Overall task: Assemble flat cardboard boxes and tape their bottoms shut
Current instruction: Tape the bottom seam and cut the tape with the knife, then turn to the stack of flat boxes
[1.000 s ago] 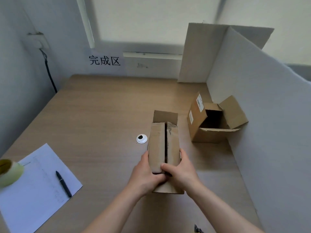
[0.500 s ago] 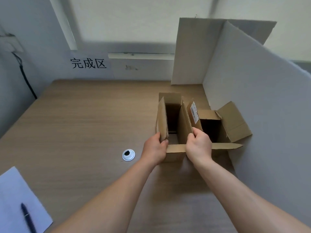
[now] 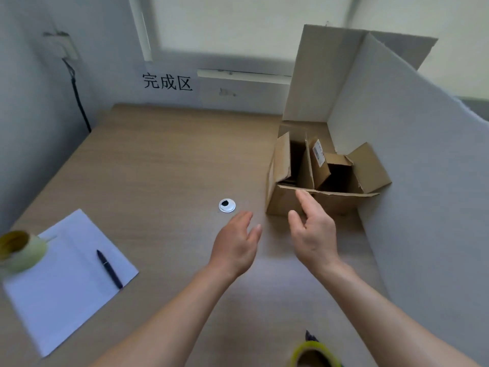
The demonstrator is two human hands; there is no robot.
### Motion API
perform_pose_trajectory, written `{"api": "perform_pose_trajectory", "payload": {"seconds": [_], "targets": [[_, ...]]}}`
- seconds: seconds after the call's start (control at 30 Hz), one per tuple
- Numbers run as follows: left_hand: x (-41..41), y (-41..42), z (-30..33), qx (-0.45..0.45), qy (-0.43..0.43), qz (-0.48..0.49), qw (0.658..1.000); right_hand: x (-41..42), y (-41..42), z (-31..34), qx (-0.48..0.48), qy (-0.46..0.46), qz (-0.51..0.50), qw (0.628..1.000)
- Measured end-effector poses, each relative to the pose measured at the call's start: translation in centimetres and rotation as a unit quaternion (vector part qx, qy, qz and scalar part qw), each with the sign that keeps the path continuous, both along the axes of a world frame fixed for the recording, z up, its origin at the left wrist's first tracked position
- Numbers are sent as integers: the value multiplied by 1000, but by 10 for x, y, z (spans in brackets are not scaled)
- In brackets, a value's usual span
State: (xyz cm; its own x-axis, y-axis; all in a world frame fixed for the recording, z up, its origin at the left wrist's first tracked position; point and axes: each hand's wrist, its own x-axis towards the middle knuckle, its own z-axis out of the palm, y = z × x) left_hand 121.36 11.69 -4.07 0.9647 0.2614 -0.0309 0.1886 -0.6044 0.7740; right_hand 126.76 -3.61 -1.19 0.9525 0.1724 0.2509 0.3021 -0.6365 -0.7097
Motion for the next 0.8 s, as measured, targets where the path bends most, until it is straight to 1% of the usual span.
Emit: {"api": "perform_pose_trajectory", "payload": {"seconds": [0.1, 0.23, 0.3, 0.4, 0.5, 0.67, 0.7, 0.8], "targets": [[-55, 18, 5, 70, -25, 2, 997, -47, 21, -4, -89, -11, 73, 993], [-131, 55, 13, 166, -34, 38, 985, -103, 60, -4, -144, -79, 156, 974], [-169, 75, 17, 214, -19, 66, 974, -128, 83, -1, -158, -94, 196, 963], [-229, 103, 20, 278, 27, 118, 953, -165, 115, 2, -183, -120, 266, 939], [-294, 121, 21, 303, 74, 189, 931, -204, 146, 7, -195, -127, 343, 910], [-410, 119, 31, 309, 145, 305, 889, -281, 180, 11, -224, -134, 456, 851], [-439, 113, 32, 305, 162, 331, 878, -304, 186, 10, -226, -141, 484, 833], [-502, 98, 30, 279, 195, 390, 855, -353, 193, 3, -227, -146, 530, 804]]}}
